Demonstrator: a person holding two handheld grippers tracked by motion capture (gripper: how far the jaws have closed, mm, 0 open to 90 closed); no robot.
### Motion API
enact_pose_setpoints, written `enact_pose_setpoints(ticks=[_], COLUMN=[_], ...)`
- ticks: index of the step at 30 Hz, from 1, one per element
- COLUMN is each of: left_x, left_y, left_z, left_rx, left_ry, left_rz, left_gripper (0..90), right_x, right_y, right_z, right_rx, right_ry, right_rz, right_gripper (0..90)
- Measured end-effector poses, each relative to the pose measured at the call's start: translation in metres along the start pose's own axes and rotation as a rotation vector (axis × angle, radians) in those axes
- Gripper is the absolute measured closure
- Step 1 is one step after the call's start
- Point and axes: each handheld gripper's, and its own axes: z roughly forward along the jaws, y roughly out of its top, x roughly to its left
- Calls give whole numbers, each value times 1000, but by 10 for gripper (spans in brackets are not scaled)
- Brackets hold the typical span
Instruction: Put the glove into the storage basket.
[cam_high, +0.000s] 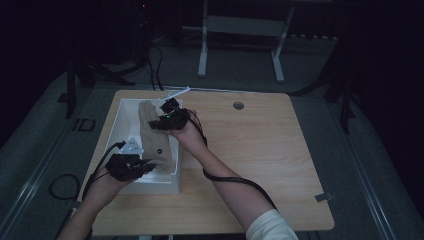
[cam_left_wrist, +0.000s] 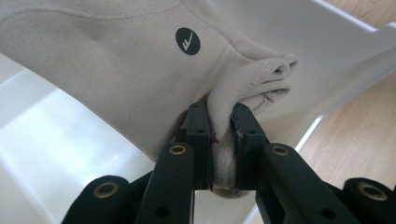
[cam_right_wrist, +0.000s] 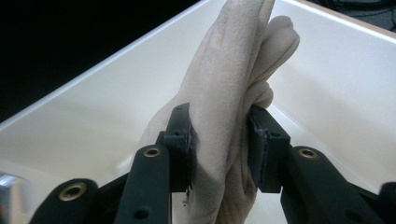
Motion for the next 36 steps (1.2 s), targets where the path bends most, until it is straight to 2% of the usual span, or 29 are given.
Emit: enact_pose_setpoints(ticks=[6, 9, 11, 13, 15, 17, 20, 23, 26, 31, 36], left_x=[4, 7, 9, 9, 10, 10, 10, 10, 8, 3, -4], left_y=[-6, -8, -9, -9, -8, -6, -4, -2, 1, 6, 18], left_z=[5, 14, 22, 27, 30, 30, 26, 20, 14, 5, -2], left_rx=[1, 28, 62, 89, 95, 92, 63, 2, -44, -148, -218], left_ry=[6, 8, -7, 7, 4, 4, 19, 53, 86, 79, 38], left_rz=[-27, -42, -66, -68, -92, -102, -138, -171, -175, -188, -203], left_gripper=[806, 789, 727, 664, 563, 528, 400, 266, 137, 82, 82], right_x=[0, 1, 2, 3, 4, 3, 3, 5, 6, 2, -4], right_y=[0, 2, 3, 4, 4, 4, 3, 3, 1, -2, -9], right_z=[9, 14, 15, 15, 14, 11, 5, -1, -9, -26, -45], right_rx=[28, 47, 49, 51, 54, 50, 31, 25, 11, -14, -20], right_ry=[-14, -29, -39, -48, -51, -51, -32, -2, 22, 41, 41], right_rz=[-12, -22, -27, -36, -50, -50, -44, -57, -64, -68, -74], right_gripper=[618, 526, 461, 397, 353, 339, 307, 231, 203, 171, 171])
